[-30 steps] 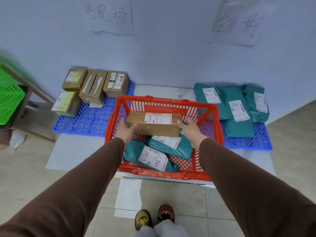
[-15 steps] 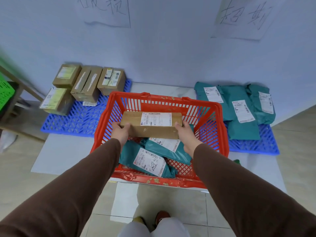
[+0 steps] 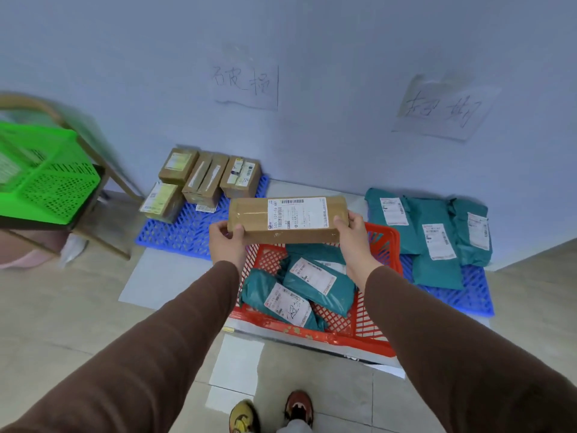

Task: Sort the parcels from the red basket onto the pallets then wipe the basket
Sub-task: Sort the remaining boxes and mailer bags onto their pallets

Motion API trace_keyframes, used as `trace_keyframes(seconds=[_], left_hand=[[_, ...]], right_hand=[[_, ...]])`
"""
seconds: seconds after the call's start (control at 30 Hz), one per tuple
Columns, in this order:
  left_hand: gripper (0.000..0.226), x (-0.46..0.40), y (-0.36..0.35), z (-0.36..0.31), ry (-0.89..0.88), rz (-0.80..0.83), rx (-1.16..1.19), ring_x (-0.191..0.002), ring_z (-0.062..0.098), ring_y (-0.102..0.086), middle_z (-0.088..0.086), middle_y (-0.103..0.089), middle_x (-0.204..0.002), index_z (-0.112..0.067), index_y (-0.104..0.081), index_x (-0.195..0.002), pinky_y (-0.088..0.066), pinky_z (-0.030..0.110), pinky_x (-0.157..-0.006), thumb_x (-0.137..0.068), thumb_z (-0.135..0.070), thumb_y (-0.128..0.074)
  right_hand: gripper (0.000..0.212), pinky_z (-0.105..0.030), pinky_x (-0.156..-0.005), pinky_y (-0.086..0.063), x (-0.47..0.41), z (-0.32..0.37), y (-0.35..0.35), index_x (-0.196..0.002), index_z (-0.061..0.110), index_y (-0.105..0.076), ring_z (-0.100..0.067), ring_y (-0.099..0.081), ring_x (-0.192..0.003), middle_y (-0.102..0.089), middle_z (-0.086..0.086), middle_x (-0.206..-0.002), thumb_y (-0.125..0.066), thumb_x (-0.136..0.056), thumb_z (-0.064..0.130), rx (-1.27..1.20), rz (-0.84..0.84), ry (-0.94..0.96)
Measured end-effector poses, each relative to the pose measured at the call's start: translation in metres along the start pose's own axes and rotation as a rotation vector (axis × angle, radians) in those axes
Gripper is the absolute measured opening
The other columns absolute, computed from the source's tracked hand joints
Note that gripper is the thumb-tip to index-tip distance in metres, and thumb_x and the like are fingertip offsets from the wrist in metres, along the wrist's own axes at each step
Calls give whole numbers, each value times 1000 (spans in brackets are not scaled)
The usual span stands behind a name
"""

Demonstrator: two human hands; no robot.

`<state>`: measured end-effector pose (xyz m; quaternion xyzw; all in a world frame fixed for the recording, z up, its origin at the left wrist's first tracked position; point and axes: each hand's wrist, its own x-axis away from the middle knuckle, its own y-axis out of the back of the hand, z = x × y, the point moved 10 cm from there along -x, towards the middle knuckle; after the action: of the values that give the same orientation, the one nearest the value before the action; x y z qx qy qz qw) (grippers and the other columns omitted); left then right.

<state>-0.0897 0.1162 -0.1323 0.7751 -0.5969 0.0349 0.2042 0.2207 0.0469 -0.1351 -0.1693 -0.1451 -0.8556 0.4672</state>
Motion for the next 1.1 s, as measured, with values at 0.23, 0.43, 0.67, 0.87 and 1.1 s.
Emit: trace_keyframes(seconds=[0.23,0.43,0.67,0.87,1.1], left_hand=[[37,-37,83,-33,-32,-113,90,-105,18,-55,3,-59,-118,-10,-53,-134,-43,29,-93,-100,-24,-57],[36,-84,161,-27,-13,-152,180,-100,16,-55,3,-60,-112,-12,-54,-131,-45,29,-94,-96,-17,-59],[39,-154,234,0,13,-61,150,-101,16,-54,7,-58,-115,-5,-50,-134,-43,26,-91,-96,-5,-58],[36,-209,266,53,76,31,59,-88,13,-54,8,-57,-113,-1,-51,-130,-43,7,-68,-95,0,-60],[39,-272,265,122,156,113,-6,-98,20,-55,7,-58,-113,-6,-54,-128,-39,25,-87,-91,-1,-65]], right_hand=[[18,-36,-98,-50,19,49,-88,-120,29,-49,-13,-62,-110,-62,9,-117,-54,-103,28,11,95,43],[19,-35,-97,-50,36,54,-186,-119,22,-48,-16,-61,-108,-62,0,-119,-55,-102,23,42,141,49],[20,-41,-101,-50,44,5,-293,-116,24,-44,-23,-61,-110,-61,-1,-112,-56,-101,19,100,135,-99],[17,-43,-100,-51,39,-54,-348,-112,20,-46,-25,-63,-111,-64,-8,-118,-56,-99,16,148,46,-179],[16,-26,-65,-47,18,-111,-383,-108,13,-50,-20,-57,-90,-64,-12,-109,-54,-96,5,231,-31,-238]])
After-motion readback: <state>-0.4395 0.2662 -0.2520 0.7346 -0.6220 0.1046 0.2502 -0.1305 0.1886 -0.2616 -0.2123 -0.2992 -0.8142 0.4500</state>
